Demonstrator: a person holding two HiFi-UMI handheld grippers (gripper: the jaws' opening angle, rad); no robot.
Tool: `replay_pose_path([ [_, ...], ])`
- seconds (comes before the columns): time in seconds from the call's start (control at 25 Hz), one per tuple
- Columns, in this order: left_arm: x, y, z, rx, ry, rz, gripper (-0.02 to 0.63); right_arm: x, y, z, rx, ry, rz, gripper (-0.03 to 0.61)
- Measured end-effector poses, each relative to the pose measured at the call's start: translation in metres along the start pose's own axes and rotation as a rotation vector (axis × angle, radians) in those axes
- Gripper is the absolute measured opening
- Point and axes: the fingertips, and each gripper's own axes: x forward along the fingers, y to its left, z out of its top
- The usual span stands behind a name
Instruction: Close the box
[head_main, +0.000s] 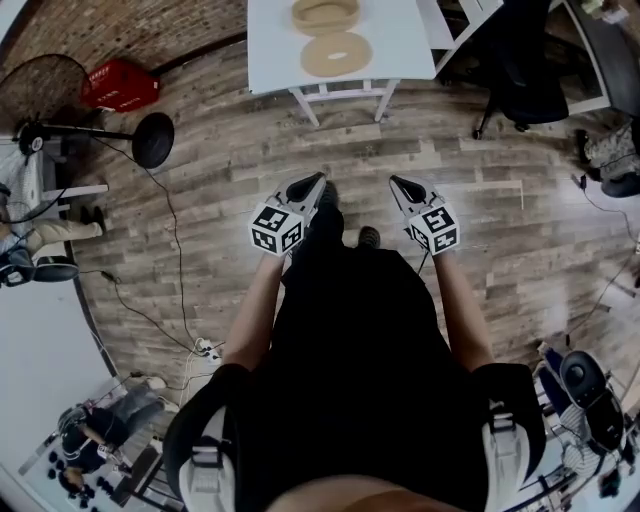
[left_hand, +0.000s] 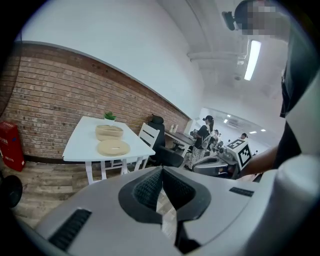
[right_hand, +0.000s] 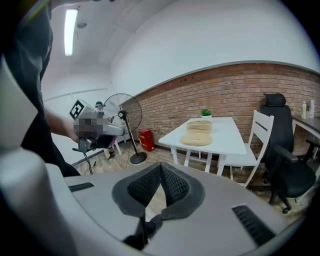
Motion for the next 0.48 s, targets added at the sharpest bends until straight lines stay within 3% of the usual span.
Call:
replay_pose_path([
  [0.48,0.032,0.084,0.046,0.016,0.023,-0.046,0.02,0.079,-0.032,0.052,0.014,0.004,-0.035,-0.002],
])
